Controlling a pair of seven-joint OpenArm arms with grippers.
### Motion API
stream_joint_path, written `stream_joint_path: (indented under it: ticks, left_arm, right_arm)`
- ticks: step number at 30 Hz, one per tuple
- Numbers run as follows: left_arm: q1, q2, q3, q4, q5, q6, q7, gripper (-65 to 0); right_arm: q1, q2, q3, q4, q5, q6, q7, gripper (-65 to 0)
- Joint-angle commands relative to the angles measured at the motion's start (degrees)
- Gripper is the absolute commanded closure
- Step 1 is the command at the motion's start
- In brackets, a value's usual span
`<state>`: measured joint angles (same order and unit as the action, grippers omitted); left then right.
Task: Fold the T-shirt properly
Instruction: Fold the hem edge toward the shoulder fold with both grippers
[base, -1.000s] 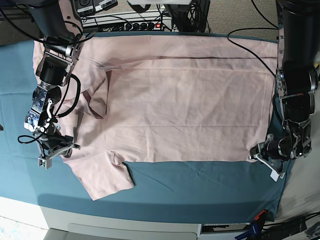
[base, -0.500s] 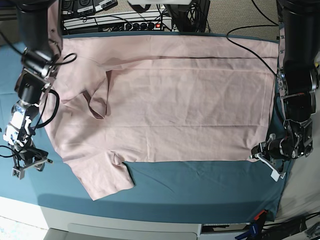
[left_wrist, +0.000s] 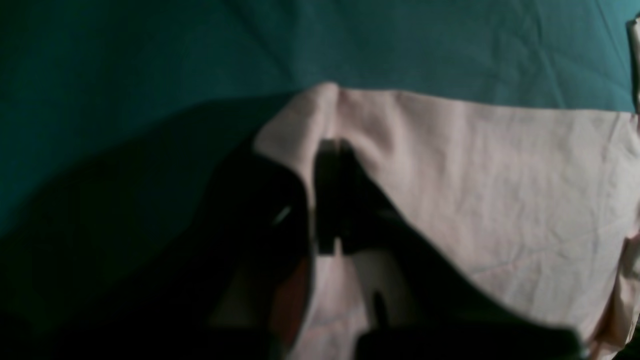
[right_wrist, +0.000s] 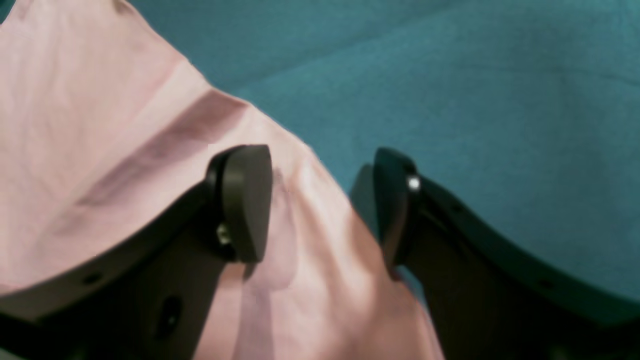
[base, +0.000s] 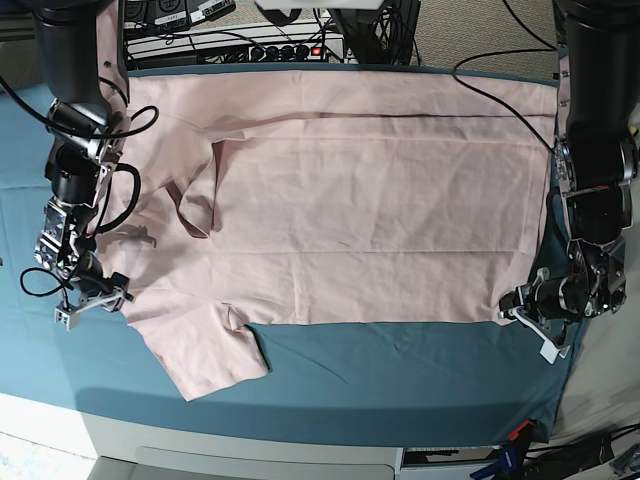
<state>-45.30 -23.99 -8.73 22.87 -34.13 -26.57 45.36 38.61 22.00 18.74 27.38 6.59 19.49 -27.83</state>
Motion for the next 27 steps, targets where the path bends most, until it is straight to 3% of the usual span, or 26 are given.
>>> stream_joint_path:
  ticks: [1, 10, 12, 14, 18, 22, 27]
  left_arm:
    - [-2.01, -0.76, -0.22, 0.98, -1.01, -0.46, -0.83, 0.0]
    - [-2.01, -0.76, -0.22, 0.98, -1.01, -0.46, -0.83, 0.0]
    - [-2.01, -0.79, -0.22, 0.98, -1.01, -0.46, -0.83, 0.0]
    - [-2.01, -0.79, -0.22, 0.98, -1.01, -0.46, -0.83, 0.0]
    - [-2.01, -0.81, -0.24, 0.98, -1.05, -1.75, -0.83, 0.0]
    - [-1.92, -1.40, -0.24, 1.03, -4.09, -3.63, 0.31, 0.0]
    - [-0.48, -3.82, -0.24, 3.21, -11.41, -7.23, 5.97, 0.0]
  right_arm:
    - [1.07, -0.42, 0.07, 0.42, 0.55, 1.36, -1.31, -32.7]
    - [1.07, -1.68, 0.07, 0.42, 1.97, 2.75, 0.57, -30.9]
    - [1.07, -1.46, 0.07, 0.42, 1.95, 2.78, 0.94, -18.8]
    - [1.07, -1.18, 0.07, 0.50, 1.92, 2.78, 0.70, 0.0]
    - [0.87, -0.66, 0.07, 1.62, 1.95, 4.11, 0.31, 0.0]
    - [-2.82, -0.04, 0.07, 8.52, 3.52, 12.55, -0.52, 0.0]
    - [-12.00, -0.07, 0.07, 21.79, 6.27, 13.09, -2.62, 0.0]
